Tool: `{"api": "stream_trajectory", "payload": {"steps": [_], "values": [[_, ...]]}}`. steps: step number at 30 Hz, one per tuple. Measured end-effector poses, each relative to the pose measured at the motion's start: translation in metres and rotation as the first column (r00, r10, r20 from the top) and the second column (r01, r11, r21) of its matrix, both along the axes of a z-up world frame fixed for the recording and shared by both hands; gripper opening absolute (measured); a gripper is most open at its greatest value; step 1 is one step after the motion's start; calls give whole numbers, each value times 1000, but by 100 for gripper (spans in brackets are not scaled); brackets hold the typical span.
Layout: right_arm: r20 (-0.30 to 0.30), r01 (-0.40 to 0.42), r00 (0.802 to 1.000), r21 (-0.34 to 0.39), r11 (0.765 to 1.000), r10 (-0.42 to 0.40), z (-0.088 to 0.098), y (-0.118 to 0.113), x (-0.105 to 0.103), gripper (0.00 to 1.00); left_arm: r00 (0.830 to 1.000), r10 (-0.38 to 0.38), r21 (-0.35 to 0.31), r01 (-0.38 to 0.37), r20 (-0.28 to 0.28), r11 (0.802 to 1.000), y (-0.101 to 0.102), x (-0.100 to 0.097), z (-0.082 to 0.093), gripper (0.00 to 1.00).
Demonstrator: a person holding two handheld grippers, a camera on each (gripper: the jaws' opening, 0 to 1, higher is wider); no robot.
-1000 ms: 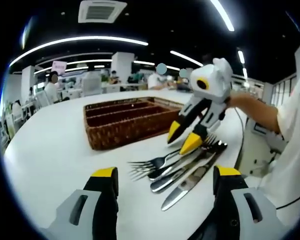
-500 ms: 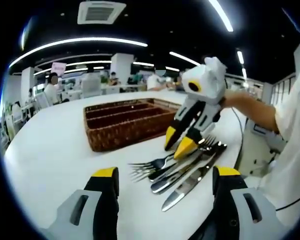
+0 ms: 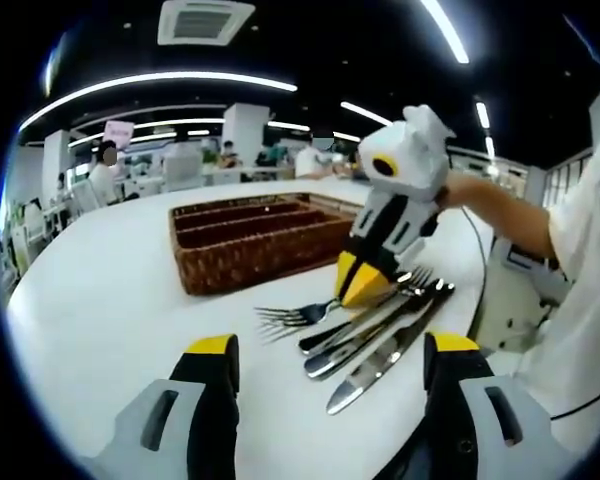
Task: Arrange the knives, forks, and spoons in their matching storage slots by inserting each utensil handle-first until every utensil is classified and aligned in the correct compartment
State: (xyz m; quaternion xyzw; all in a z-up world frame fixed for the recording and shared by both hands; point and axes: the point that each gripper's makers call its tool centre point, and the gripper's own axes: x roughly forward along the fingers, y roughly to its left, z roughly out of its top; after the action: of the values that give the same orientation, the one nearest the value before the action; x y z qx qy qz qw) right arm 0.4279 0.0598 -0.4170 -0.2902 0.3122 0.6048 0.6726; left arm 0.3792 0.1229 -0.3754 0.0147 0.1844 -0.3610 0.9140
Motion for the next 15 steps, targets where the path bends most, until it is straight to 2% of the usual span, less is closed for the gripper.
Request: {"api": "stream_trajectory", "payload": {"steps": [5, 9, 15], "values": [[-6, 6, 1000, -11, 1000, -6, 1, 1, 1, 3, 1000, -5, 7, 5, -2, 1000, 0, -1, -2, 74], [14, 9, 1000, -10, 1000, -9, 2, 0, 4, 3, 1000, -8, 11, 8, 0, 1000, 1, 0, -2, 73], [0, 4, 1000, -4, 1000, -4, 4, -1, 4, 3, 1000, -14, 17, 14, 0, 1000, 1, 0, -2, 72]]}}
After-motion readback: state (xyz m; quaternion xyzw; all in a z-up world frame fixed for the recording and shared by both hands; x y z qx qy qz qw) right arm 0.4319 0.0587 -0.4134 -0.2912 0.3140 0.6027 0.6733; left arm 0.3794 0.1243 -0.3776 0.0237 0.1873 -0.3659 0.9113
